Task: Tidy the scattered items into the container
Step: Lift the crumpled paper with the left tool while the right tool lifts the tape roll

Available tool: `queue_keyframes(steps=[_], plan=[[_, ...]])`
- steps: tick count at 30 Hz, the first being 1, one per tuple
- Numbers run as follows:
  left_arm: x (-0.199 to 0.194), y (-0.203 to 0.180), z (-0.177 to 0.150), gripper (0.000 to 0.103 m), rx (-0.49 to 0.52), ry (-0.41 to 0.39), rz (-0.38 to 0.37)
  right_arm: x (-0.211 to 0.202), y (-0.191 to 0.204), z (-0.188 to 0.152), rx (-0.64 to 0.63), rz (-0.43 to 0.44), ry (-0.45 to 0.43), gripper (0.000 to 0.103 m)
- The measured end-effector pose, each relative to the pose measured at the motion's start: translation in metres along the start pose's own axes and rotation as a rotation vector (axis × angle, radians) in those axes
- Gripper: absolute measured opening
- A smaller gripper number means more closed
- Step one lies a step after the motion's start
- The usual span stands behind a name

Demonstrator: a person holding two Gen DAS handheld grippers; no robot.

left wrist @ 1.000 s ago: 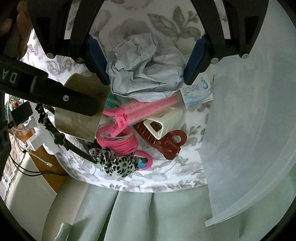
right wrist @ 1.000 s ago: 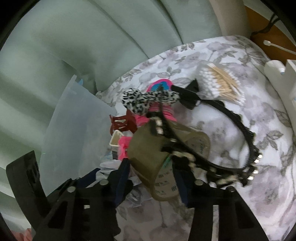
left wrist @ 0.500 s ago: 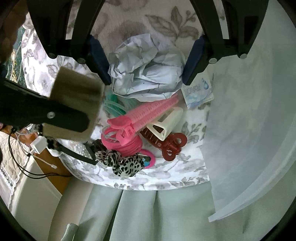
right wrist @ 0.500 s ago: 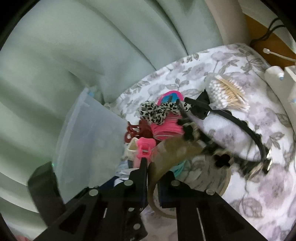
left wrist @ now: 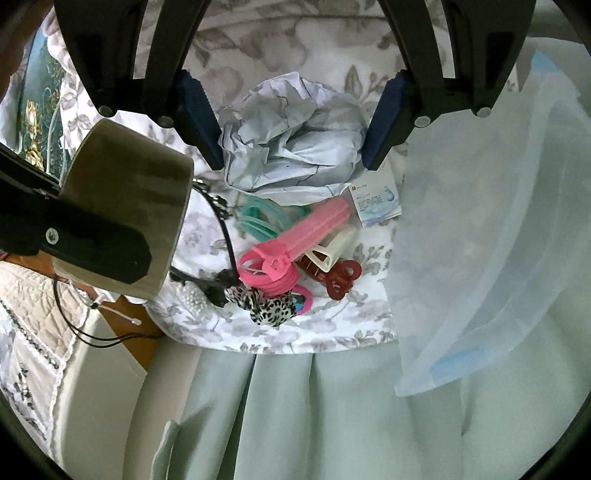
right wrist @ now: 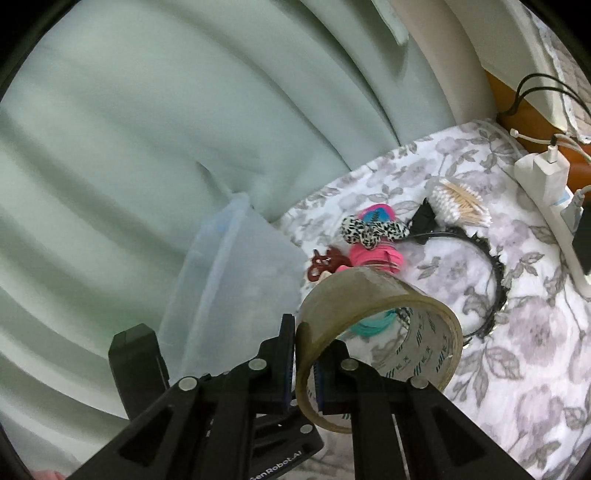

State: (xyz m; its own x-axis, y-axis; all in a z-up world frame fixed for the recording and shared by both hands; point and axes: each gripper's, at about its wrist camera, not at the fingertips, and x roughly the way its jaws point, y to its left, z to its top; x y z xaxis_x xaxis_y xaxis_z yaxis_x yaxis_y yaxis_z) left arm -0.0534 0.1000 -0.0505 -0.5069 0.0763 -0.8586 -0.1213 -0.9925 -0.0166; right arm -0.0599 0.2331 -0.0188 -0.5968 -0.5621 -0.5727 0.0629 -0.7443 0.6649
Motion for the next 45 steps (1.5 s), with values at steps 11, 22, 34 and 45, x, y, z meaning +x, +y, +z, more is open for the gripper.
queue_keyframes(steps=[11, 22, 34, 45], plan=[[-0.054, -0.004, -0.002, 0.076, 0.013, -0.096, 0.038, -0.053, 0.013, -0.004, -0.025, 0.029, -0.108, 0.01], [-0.106, 0.005, -0.003, 0.076, -0.013, -0.222, 0.045, -0.09, 0.044, -0.012, -0.097, 0.041, -0.192, 0.01], [-0.137, 0.032, -0.004, 0.076, -0.075, -0.3, 0.04, -0.102, 0.083, -0.019, -0.178, 0.041, -0.215, 0.01], [-0.15, 0.058, 0.006, 0.076, -0.118, -0.345, 0.033, -0.1, 0.1, -0.014, -0.204, 0.005, -0.22, 0.01]])
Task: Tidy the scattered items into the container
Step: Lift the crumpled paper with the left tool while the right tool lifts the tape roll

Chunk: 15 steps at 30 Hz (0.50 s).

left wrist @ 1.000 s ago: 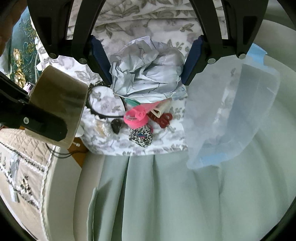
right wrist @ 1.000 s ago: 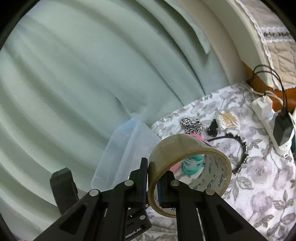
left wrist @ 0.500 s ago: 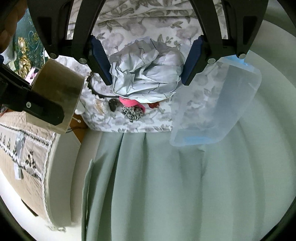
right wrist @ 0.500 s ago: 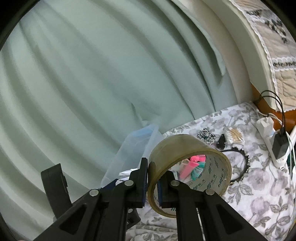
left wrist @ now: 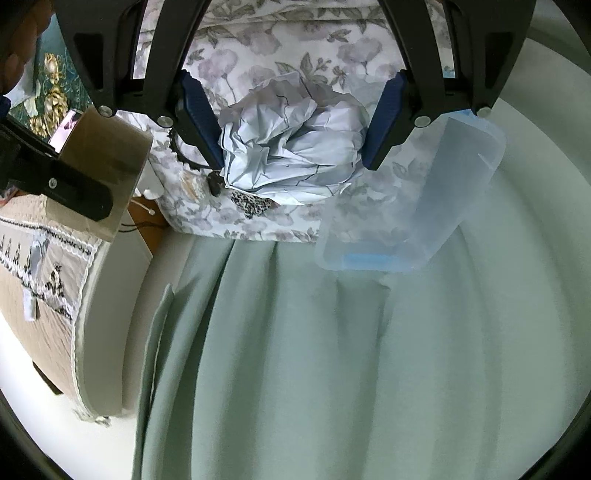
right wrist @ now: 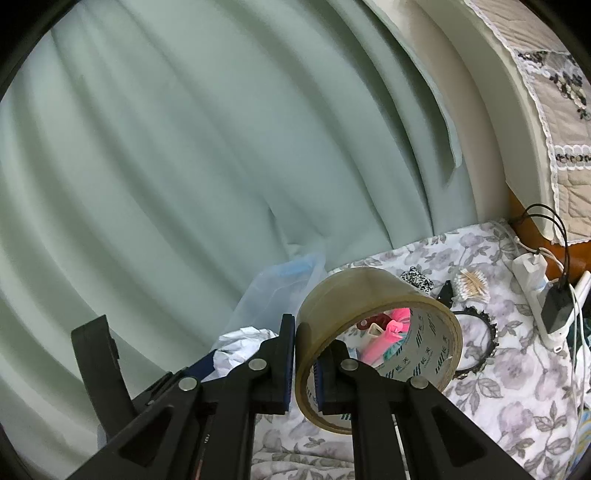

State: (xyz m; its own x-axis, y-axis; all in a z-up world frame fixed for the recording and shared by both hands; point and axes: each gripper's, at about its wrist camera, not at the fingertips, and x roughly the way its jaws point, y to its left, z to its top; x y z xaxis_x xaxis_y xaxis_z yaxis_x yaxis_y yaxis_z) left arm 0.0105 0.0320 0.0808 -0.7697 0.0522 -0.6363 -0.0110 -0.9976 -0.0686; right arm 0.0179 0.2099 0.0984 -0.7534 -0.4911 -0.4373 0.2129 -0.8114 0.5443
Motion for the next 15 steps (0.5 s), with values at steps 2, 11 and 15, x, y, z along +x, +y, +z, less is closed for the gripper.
queue_keyframes(steps=[2, 11, 15], plan=[[-0.001, 0.007, 0.003, 0.076, -0.009, -0.005, 0.002, 0.002, 0.004, 0.001, -0.012, -0.004, 0.001, 0.01], [0.0, 0.039, 0.013, 0.076, -0.046, -0.017, 0.027, 0.018, 0.025, 0.008, -0.055, -0.011, 0.018, 0.01], [0.003, 0.056, 0.015, 0.076, -0.07, -0.014, 0.039, 0.028, 0.034, 0.01, -0.07, -0.01, 0.037, 0.01]])
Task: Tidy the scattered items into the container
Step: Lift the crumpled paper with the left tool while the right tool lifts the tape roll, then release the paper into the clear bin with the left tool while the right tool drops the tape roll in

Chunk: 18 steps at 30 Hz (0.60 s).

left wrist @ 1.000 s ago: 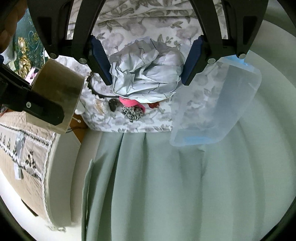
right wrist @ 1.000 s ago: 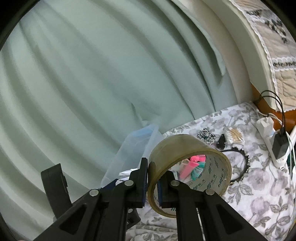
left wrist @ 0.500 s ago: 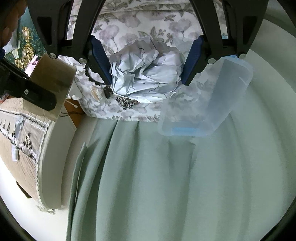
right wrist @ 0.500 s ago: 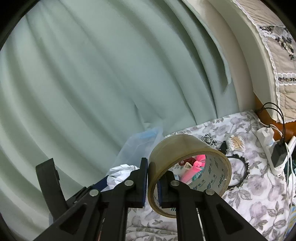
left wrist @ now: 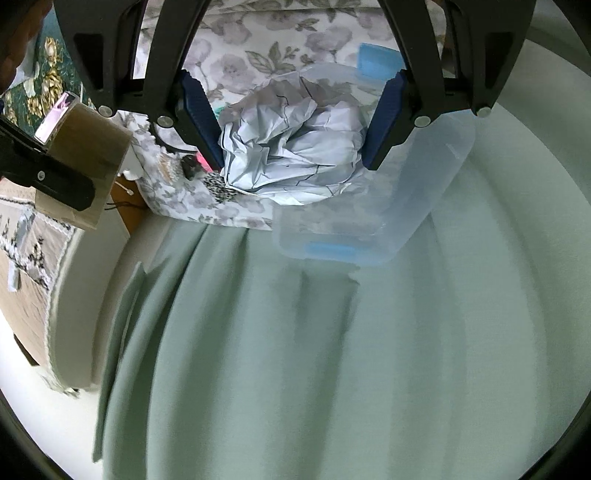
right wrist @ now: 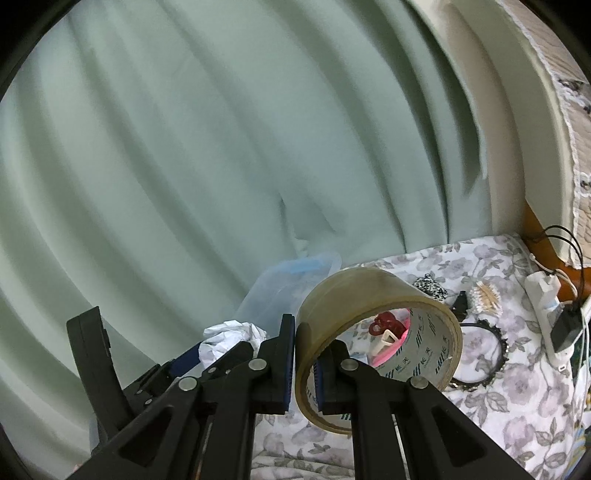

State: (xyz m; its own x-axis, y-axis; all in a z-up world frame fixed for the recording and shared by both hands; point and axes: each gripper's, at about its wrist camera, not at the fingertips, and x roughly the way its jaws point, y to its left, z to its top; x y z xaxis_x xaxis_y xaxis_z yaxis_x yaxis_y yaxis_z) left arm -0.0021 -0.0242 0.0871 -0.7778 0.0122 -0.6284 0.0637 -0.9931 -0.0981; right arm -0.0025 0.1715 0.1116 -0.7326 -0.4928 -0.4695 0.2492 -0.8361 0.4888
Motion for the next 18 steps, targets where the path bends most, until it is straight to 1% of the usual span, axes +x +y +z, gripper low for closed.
queue_keyframes(steps=[8, 18], plan=[[0.013, 0.029, 0.005, 0.076, -0.042, 0.015, 0.026, 0.027, 0.021, 0.007, -0.041, 0.01, 0.038, 0.01], [0.035, 0.061, 0.007, 0.076, -0.095, 0.05, 0.049, 0.063, 0.033, 0.007, -0.052, 0.009, 0.094, 0.01]])
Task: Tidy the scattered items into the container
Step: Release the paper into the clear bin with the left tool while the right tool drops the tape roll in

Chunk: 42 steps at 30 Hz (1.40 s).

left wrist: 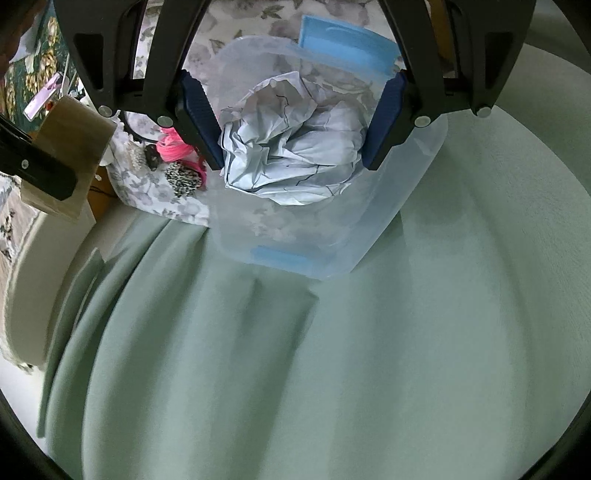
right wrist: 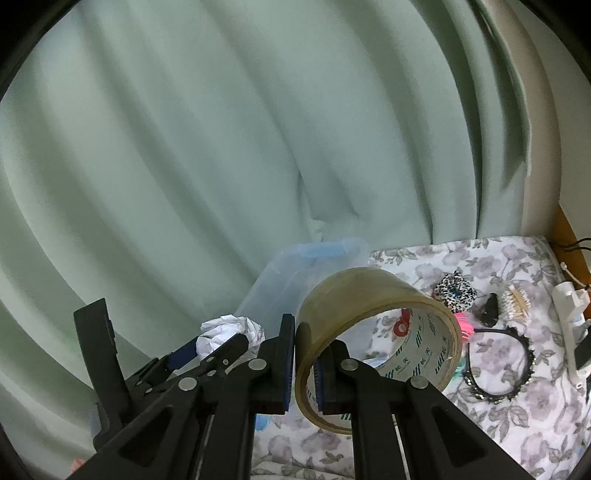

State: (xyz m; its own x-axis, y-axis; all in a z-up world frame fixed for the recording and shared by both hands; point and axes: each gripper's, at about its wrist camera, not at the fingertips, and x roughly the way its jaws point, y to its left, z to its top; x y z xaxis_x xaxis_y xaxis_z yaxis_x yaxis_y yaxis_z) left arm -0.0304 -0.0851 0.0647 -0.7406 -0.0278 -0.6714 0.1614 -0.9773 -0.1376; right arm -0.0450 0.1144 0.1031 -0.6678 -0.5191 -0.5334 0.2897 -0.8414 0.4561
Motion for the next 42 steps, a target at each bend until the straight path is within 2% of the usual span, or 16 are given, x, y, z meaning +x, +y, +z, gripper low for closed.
queue_keyframes(steps=[18, 26, 30, 36, 42], plan=[[0.056, 0.045, 0.011, 0.076, -0.087, 0.08, 0.05, 0.08, 0.014, 0.015, -0.026, 0.028, 0.11, 0.01], [0.068, 0.049, 0.011, 0.076, -0.093, 0.117, 0.047, 0.116, 0.023, 0.02, -0.042, 0.07, 0.165, 0.01], [0.076, 0.046, 0.01, 0.077, -0.073, 0.138, 0.086, 0.129, 0.031, 0.02, -0.067, 0.078, 0.183, 0.01], [0.085, 0.046, 0.012, 0.078, -0.065, 0.154, 0.096, 0.143, 0.038, 0.019, -0.077, 0.085, 0.22, 0.011], [0.093, 0.051, 0.01, 0.08, -0.091, 0.187, 0.066, 0.154, 0.041, 0.015, -0.105, 0.086, 0.253, 0.014]])
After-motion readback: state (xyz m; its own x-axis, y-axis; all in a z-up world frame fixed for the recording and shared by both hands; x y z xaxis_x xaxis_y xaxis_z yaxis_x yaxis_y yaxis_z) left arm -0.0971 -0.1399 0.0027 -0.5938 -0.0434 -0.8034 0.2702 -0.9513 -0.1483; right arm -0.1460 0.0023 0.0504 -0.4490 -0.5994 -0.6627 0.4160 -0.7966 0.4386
